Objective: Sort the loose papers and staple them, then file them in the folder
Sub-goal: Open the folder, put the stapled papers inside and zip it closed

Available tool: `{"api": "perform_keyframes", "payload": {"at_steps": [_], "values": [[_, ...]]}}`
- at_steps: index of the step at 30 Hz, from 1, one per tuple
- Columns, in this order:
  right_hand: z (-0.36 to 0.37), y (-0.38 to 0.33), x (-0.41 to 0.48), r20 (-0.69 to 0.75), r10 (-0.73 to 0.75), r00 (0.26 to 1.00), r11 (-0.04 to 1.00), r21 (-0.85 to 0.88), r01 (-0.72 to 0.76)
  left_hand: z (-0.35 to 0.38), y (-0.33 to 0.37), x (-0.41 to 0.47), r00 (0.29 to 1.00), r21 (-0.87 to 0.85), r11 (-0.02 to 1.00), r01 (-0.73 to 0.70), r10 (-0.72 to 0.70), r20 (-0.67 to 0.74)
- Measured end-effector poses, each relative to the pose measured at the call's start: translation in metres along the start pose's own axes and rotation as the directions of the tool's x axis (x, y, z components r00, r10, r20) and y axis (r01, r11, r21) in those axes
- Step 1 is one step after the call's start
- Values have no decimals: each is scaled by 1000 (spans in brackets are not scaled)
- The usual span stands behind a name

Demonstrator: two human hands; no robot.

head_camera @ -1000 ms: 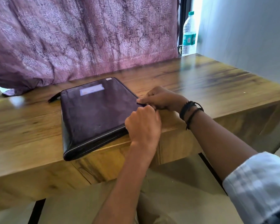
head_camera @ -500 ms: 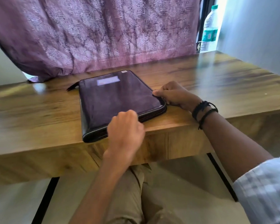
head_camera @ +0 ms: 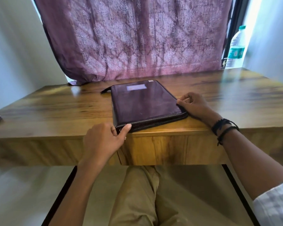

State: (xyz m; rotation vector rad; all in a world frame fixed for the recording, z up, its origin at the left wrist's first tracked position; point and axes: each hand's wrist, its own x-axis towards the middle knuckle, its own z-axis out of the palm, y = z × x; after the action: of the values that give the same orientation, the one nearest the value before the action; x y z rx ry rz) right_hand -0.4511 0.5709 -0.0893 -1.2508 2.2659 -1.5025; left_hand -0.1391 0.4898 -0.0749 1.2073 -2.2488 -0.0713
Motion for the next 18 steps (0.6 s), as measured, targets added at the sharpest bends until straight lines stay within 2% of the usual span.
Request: {"api": "perform_keyframes", "payload": {"at_steps": [2,4,6,9,14,16,18], "values": [[1,-3,-9,14,-1,1000,999,54,0,1,2,5,998,-60,998,-34,31,-52],[4,-9,-14,27,10,1000,1000,28,-10,7,1,20,996,-113,993,-46,38,-75],[8,-14,-15,40,-28,999,997,-70,31,13,-2,43,999,-182,983,-34,33,-9],[12,-29,-9,163,-126,978,936,-307,172,30,-9,86,992,-239,971,20,11,129],[48,-56,21,369,-206,906,815,-447,368,60,-11,149,981,-130,991,42,-16,194],[70,-61,47,455,-179,872,765,-493,414,79,-7,177,968,-27,999,30,-23,250],[88,-64,72,541,-131,830,720,-524,455,97,0,199,956,0,1000,-27,26,294]]}}
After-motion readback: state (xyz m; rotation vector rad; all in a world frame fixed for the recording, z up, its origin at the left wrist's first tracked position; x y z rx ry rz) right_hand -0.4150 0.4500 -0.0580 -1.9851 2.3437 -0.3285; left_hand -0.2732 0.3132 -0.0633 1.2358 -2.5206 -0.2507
